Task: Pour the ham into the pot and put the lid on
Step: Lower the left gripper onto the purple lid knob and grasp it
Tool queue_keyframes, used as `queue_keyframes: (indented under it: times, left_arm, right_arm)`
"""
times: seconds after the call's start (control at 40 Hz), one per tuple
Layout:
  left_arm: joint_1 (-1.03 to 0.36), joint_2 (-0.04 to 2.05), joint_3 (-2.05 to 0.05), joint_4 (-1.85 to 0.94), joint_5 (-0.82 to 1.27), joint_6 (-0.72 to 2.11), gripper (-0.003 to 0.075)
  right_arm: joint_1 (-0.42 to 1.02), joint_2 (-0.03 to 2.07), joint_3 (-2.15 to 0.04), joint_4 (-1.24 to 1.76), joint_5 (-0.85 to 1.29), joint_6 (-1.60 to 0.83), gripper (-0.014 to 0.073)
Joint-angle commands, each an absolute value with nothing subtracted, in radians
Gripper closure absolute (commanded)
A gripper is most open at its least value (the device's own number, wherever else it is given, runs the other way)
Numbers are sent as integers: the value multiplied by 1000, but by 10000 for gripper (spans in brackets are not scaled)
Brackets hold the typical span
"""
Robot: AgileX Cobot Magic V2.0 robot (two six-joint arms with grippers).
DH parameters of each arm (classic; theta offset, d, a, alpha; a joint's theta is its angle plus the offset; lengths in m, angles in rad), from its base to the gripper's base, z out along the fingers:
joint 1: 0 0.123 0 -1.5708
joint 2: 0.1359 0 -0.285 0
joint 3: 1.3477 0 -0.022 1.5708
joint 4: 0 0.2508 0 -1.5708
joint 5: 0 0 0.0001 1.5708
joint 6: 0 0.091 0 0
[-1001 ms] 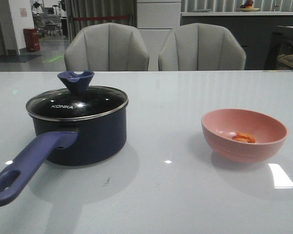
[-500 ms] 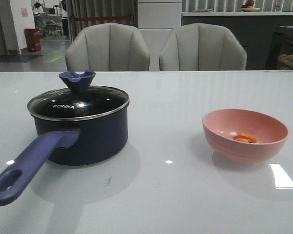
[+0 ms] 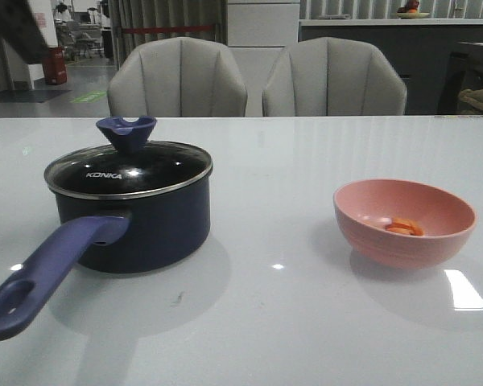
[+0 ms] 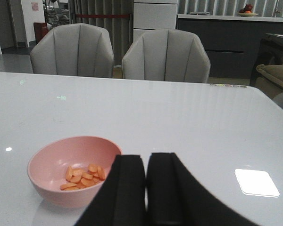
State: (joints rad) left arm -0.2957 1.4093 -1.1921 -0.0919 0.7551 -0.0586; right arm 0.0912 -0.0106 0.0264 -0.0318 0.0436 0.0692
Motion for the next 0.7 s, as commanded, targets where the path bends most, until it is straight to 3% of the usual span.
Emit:
queue_keyframes:
  times: [0.0, 0.4, 0.68]
  left_arm:
    - [-332, 1479, -1330, -81, 773, -104, 137]
    - [-411, 1780, -1720, -18, 1065, -246, 137]
    - [-492, 1889, -1853, 119, 1188, -336, 136]
  right_arm:
    - [88, -29, 22, -46, -41, 70, 412]
    - [88, -29, 22, -46, -41, 70, 412]
    - [88, -29, 22, -46, -41, 70, 412]
